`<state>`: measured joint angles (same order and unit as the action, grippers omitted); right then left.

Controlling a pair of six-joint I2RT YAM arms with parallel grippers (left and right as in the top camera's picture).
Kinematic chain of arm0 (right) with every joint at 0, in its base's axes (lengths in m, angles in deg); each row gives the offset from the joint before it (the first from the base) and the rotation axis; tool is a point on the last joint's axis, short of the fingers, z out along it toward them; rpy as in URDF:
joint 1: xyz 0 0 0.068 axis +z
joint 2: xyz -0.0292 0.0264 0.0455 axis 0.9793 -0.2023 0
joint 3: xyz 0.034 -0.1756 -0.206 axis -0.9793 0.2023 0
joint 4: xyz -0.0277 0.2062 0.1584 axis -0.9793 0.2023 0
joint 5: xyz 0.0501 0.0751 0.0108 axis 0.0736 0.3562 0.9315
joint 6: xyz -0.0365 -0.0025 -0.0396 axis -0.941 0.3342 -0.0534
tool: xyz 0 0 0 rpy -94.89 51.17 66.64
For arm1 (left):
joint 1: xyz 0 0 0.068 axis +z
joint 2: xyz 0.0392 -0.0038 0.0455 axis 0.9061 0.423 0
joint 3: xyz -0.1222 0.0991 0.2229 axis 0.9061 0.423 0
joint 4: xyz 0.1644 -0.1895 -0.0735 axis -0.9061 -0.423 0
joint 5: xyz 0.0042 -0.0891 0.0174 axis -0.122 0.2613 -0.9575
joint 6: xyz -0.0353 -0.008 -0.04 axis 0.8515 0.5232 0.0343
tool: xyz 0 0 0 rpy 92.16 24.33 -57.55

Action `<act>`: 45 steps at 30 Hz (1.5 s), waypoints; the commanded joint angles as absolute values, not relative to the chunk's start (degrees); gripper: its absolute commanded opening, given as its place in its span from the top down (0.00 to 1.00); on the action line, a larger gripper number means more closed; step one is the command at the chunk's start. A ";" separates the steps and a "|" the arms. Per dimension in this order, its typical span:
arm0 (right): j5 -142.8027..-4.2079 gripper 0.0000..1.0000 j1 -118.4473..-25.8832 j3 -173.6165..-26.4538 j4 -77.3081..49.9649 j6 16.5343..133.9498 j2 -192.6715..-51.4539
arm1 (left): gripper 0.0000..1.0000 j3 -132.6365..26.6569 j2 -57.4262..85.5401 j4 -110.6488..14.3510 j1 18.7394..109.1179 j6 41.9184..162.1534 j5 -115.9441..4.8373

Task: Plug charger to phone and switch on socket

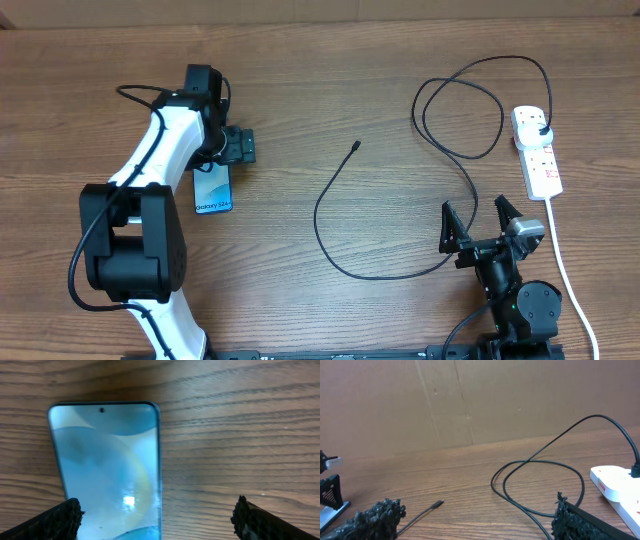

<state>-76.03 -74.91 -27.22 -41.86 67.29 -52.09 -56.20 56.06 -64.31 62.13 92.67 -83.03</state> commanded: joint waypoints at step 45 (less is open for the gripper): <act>-76.79 0.00 -74.65 -26.61 -42.07 67.22 -51.45 | 0.00 -57.47 59.36 -64.92 67.68 84.54 -79.92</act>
